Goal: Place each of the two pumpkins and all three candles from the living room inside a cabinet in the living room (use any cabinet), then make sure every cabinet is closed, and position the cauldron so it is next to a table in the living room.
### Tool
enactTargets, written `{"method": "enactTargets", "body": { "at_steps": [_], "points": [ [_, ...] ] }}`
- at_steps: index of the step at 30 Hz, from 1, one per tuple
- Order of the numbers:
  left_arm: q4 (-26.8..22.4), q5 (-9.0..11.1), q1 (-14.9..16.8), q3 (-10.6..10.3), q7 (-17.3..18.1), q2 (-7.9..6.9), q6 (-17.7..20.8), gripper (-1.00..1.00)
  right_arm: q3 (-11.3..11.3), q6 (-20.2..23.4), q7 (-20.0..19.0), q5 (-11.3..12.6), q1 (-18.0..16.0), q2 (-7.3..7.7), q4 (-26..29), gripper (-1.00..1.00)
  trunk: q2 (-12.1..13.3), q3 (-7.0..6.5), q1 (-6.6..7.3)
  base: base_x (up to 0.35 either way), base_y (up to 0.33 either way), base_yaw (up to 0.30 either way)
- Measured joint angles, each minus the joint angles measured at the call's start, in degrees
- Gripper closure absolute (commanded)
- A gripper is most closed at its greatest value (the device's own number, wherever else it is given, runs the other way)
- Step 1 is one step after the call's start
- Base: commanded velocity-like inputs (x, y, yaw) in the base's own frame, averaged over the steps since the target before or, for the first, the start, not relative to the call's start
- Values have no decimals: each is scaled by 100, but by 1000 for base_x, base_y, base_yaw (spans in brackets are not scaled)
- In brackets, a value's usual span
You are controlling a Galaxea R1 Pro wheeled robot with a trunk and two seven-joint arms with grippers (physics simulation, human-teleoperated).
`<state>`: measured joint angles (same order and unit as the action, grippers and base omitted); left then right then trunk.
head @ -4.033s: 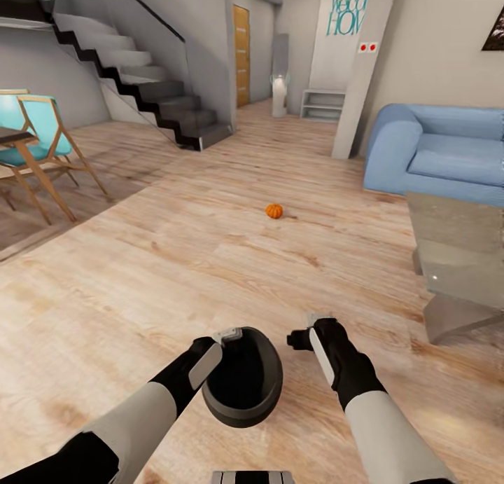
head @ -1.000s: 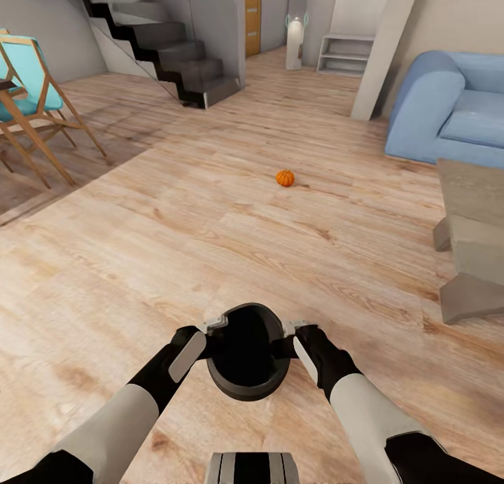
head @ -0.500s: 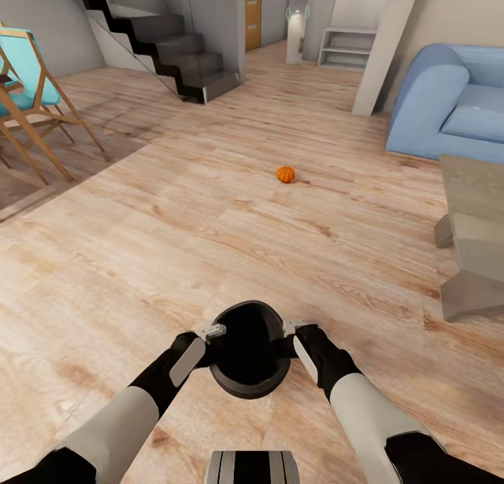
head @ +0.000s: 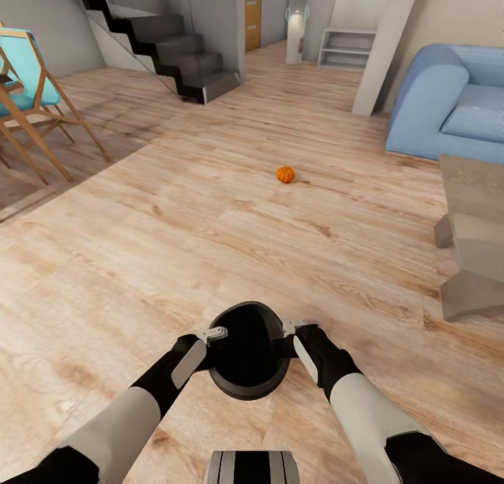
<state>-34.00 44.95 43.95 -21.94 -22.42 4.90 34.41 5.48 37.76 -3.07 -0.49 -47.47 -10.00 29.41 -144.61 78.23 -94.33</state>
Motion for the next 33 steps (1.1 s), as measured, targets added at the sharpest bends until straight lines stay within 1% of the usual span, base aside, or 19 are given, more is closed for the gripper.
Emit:
{"method": "enactTargets", "body": {
  "at_steps": [3, 5, 6, 14, 18, 33],
  "points": [
    [4, -25, 2, -2, -3, 7, 7, 100, -5, 3, -6, 34, 3, 0, 3, 100, 0, 0, 0, 0, 0, -168],
    [-1, 40, 2, 0, 14, 11, -13, 100, 3, 4, 1, 91, 8, 0, 1, 100, 1, 1, -1, 0, 0, -249],
    [4, 33, 2, -2, 11, 12, -11, 100, 8, 5, 1, 104, 10, 0, -3, 100, 1, 1, -1, 0, 0, -275],
    [4, 36, 3, -2, 13, 11, -16, 100, 10, 4, 1, 102, 10, 0, -3, 100, 1, 1, -1, 0, 0, -289],
    [9, -8, 3, 16, 42, 14, -6, 100, 10, 4, 2, 104, 10, 0, -2, 100, 1, 1, -1, 0, 0, -294],
    [9, -41, 3, 29, 61, 15, 3, 100, 16, 4, 7, 111, 10, 0, 0, 100, 1, 1, -1, 0, 0, -294]
  ]
}}
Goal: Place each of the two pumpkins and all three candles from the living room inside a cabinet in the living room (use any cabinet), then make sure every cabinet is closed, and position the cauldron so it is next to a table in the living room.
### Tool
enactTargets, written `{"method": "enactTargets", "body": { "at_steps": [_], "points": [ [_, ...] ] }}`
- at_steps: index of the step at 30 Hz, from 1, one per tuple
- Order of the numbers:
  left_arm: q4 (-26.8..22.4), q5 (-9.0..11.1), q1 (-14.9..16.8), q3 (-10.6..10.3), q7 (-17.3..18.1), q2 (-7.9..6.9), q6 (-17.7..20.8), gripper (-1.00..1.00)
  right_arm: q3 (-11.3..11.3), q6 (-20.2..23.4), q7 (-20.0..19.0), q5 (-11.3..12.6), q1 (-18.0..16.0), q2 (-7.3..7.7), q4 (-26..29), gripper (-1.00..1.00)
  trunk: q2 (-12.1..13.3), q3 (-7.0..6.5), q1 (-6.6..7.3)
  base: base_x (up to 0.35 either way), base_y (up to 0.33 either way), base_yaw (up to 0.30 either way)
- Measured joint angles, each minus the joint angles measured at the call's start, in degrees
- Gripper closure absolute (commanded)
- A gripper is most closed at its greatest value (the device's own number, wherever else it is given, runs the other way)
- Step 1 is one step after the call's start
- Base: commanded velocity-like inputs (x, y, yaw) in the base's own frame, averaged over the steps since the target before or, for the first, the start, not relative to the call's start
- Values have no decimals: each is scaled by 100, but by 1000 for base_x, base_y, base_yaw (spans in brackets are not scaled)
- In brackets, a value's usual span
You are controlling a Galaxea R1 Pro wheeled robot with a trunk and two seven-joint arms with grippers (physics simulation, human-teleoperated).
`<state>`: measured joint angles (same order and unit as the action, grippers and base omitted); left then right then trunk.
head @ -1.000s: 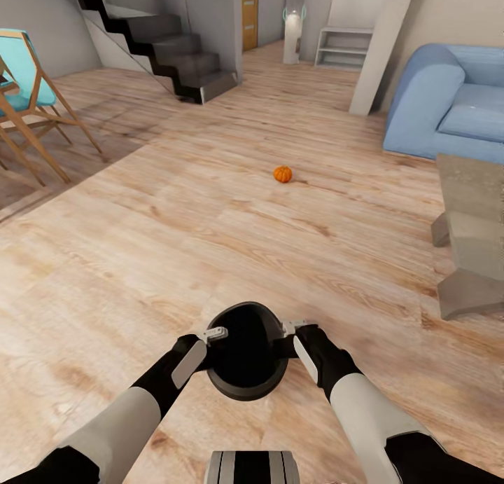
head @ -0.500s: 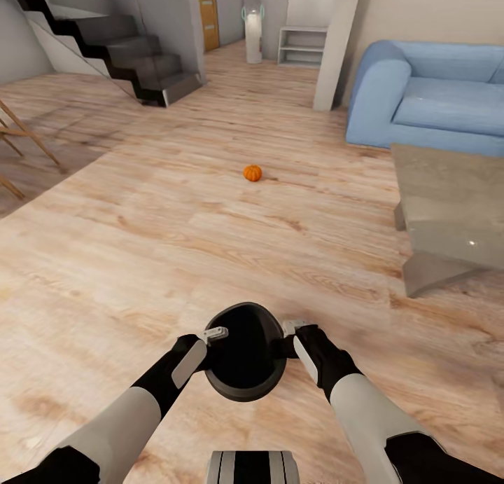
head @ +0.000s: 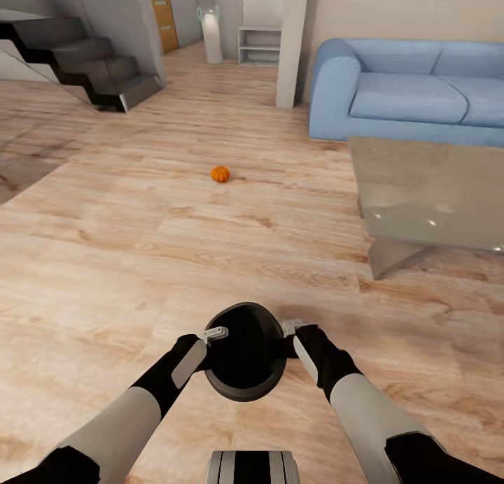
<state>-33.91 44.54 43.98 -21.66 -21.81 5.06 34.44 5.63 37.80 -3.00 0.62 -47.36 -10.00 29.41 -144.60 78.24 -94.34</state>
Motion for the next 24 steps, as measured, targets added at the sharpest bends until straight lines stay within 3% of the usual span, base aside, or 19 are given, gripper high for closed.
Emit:
{"method": "enactTargets", "body": {
  "at_steps": [14, 24],
  "points": [
    [-3, -2, -1, -1, 2, -1, 8, 100, -9, -2, -5, 2, -4, 0, -15, 100, 0, 0, 1, 15, 0, -296],
    [-44, -65, 3, 10, -52, -8, 209, 100, -34, 59, -2, 96, 47, 0, -8, 100, -2, -2, 9, 235, 0, -298]
  ]
}}
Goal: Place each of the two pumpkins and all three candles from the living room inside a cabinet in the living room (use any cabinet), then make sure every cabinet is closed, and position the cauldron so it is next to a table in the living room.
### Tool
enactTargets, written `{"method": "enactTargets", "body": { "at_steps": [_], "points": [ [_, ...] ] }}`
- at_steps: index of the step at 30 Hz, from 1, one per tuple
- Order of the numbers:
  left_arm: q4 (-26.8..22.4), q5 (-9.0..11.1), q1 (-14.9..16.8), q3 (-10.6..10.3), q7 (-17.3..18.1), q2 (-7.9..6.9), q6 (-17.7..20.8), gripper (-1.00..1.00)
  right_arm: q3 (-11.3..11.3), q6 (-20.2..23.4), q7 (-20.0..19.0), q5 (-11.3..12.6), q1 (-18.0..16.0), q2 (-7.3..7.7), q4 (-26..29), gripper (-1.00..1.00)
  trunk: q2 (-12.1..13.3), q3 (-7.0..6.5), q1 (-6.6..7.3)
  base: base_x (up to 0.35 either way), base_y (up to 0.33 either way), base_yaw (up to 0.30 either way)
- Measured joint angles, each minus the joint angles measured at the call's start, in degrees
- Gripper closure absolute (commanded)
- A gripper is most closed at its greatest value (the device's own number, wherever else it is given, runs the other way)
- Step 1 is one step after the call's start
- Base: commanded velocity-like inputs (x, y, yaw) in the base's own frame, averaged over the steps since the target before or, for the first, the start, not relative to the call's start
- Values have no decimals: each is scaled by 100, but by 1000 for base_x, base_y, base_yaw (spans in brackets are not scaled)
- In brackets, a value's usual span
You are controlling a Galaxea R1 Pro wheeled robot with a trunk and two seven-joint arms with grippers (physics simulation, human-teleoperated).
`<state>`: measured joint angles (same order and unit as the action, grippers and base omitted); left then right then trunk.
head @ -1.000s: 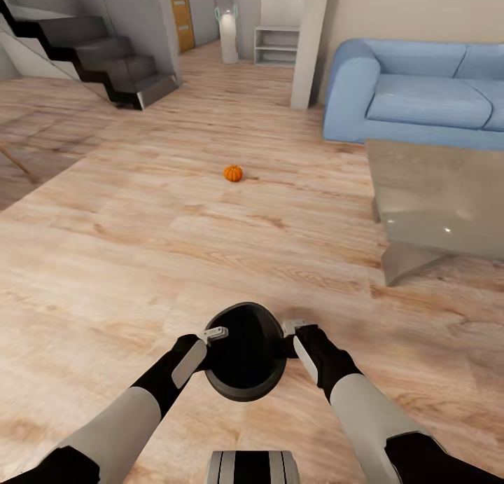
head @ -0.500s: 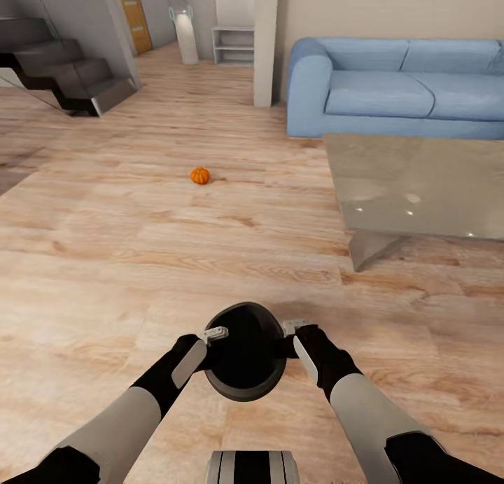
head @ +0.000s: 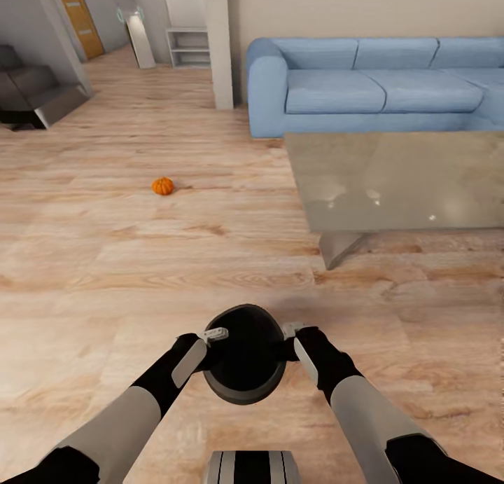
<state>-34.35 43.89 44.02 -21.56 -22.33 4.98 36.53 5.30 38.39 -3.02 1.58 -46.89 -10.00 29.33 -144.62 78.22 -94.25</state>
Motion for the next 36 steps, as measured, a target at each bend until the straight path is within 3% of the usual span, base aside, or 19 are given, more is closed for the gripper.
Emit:
{"method": "enactTargets", "body": {
  "at_steps": [22, 36],
  "points": [
    [-2, 5, -1, -2, -15, 4, -1, 100, -2, 3, 0, -4, 0, 0, 0, 100, 0, 0, 0, 331, 0, -297],
    [26, 1, -3, 11, 40, 1, -40, 100, 23, 7, 4, -32, -13, 0, 0, 100, 1, 0, -4, 45, 0, -45]
  ]
}}
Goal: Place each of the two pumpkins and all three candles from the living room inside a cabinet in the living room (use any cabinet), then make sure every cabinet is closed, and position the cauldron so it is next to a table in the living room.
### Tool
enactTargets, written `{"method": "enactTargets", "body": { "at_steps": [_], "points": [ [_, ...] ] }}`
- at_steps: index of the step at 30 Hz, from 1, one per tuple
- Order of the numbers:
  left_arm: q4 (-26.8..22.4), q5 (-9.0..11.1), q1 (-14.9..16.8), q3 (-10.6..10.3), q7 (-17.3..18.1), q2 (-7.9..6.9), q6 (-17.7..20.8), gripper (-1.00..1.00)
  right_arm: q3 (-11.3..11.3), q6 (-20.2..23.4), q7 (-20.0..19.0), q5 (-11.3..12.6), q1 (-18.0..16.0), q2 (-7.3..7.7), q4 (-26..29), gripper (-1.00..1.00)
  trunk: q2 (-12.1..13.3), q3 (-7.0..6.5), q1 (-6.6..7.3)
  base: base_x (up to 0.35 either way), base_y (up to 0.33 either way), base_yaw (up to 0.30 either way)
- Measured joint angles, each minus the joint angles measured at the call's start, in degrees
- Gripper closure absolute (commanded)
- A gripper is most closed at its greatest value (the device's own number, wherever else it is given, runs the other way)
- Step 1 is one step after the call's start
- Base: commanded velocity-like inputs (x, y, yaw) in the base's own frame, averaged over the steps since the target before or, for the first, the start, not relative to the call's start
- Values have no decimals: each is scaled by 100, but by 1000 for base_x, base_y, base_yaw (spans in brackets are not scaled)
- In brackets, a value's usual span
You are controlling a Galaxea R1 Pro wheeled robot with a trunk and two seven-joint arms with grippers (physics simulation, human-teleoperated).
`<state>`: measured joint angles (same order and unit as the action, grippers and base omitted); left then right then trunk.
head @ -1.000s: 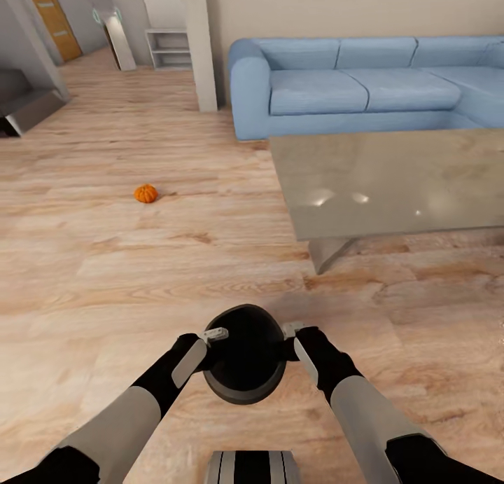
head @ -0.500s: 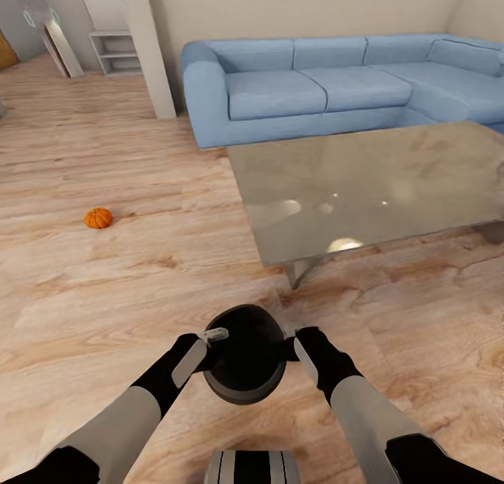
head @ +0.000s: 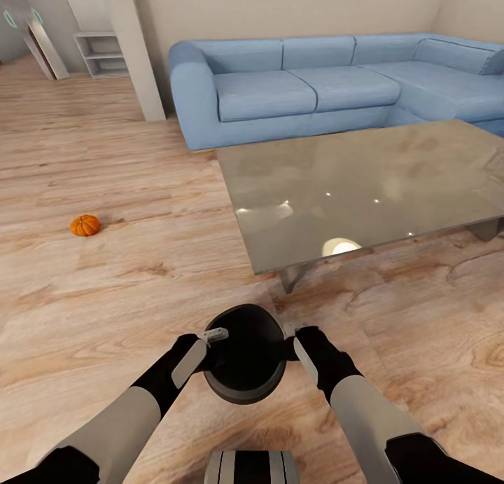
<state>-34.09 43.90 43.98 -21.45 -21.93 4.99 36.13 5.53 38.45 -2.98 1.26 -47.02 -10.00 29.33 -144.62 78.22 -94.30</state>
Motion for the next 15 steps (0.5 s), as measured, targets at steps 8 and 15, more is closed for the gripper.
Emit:
{"method": "enactTargets", "body": {
  "at_steps": [8, 15],
  "points": [
    [26, 58, -2, -16, -2, 5, -74, 100, 5, -5, 1, -31, -15, 0, -3, 100, 0, 0, -1, 3, 0, 0],
    [32, 90, -9, -4, -9, 15, -73, 100, 0, 48, -6, -68, -32, 0, -6, 100, -1, 1, 2, 144, 0, 0]
  ]
}}
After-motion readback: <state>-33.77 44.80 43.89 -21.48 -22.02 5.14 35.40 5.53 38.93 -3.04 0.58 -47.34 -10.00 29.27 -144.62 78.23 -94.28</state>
